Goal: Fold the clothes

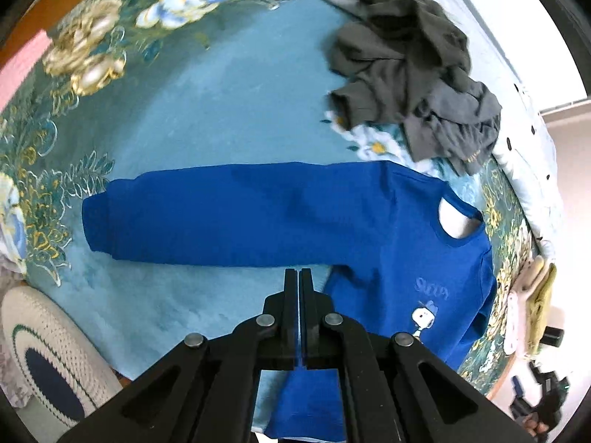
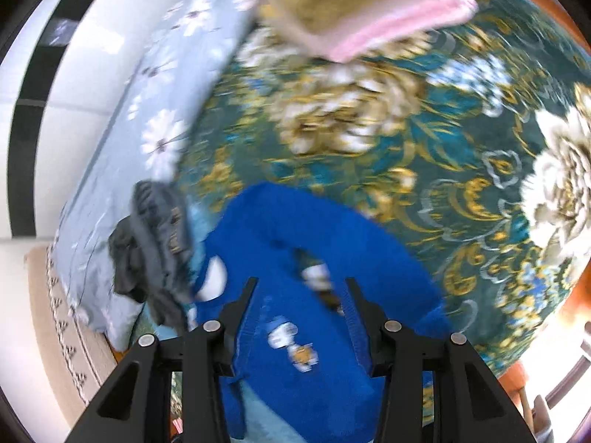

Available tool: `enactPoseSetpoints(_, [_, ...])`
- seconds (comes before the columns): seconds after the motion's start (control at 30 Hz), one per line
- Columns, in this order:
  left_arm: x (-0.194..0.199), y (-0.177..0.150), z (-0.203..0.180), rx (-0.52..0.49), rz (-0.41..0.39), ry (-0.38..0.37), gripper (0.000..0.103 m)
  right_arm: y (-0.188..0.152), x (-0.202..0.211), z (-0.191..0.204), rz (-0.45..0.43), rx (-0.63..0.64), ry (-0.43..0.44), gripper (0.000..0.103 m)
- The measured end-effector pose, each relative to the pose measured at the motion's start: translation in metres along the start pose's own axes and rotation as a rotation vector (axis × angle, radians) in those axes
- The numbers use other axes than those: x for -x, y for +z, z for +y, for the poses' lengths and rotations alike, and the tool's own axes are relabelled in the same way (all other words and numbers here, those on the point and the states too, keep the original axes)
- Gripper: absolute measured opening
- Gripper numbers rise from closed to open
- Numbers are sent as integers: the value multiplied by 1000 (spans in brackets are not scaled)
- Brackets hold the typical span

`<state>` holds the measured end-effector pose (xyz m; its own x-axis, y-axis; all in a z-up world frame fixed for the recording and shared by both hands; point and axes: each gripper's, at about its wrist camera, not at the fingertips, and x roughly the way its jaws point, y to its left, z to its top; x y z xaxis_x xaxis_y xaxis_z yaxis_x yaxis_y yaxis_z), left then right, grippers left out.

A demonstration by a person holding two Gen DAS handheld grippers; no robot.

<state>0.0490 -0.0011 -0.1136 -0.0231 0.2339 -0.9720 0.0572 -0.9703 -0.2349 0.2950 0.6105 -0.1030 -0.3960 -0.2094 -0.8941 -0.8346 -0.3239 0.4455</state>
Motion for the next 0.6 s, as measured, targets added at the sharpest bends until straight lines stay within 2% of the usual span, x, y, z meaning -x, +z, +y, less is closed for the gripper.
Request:
enactPoseSetpoints(0.1, [3,-12,-31,-32,5,35,0,11,-25,-40,51,-41,-15,48])
enactPoseSetpoints(0.23, [2,-29,-73,-68,18,70,0,15,-66,-72,145,-34,-36,48])
enactPoseSetpoints(0.43, [3,-56,-125,-137,34,85,0,15,-118,-88,254,0,-88,48])
enactPoseSetpoints(0.6, [10,-66,-142,-178,18,124,0,9,-140,-94,315,16,-126,45])
